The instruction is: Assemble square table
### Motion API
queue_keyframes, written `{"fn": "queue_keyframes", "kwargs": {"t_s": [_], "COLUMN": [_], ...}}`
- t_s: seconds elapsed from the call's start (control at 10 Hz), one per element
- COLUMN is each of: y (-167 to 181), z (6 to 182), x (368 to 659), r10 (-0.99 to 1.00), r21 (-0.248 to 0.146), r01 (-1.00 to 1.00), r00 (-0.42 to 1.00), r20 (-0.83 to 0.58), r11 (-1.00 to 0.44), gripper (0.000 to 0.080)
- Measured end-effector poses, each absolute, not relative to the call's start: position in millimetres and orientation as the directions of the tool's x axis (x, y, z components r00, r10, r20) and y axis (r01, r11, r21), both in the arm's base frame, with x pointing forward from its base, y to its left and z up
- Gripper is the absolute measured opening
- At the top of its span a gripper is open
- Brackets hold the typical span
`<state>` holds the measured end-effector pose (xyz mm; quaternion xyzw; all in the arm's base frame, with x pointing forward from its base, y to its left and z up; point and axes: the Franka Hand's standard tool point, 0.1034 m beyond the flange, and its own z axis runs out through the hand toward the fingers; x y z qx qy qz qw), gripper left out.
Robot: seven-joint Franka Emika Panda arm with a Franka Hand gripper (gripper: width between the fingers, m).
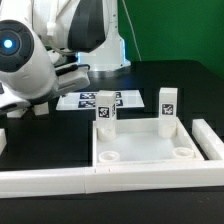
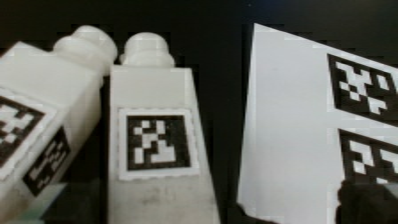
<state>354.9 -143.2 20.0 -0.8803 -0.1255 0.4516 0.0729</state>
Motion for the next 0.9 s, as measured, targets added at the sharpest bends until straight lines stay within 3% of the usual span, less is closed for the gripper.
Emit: {"fn": "queue_keyframes", "kwargs": {"t_s": [0.6, 0.9], "y": [-158, -157], "z": [4.6, 3.8], "x": [331, 331], "r10": [0.322, 0.325], "r21": [-0.27, -0.271], "r01": [0.176, 0.179], "r00": [0.534, 0.532], "r20": [-0.782, -0.782], "r11": [-0.947, -0.946], "gripper": [0.0649, 0.0273]}}
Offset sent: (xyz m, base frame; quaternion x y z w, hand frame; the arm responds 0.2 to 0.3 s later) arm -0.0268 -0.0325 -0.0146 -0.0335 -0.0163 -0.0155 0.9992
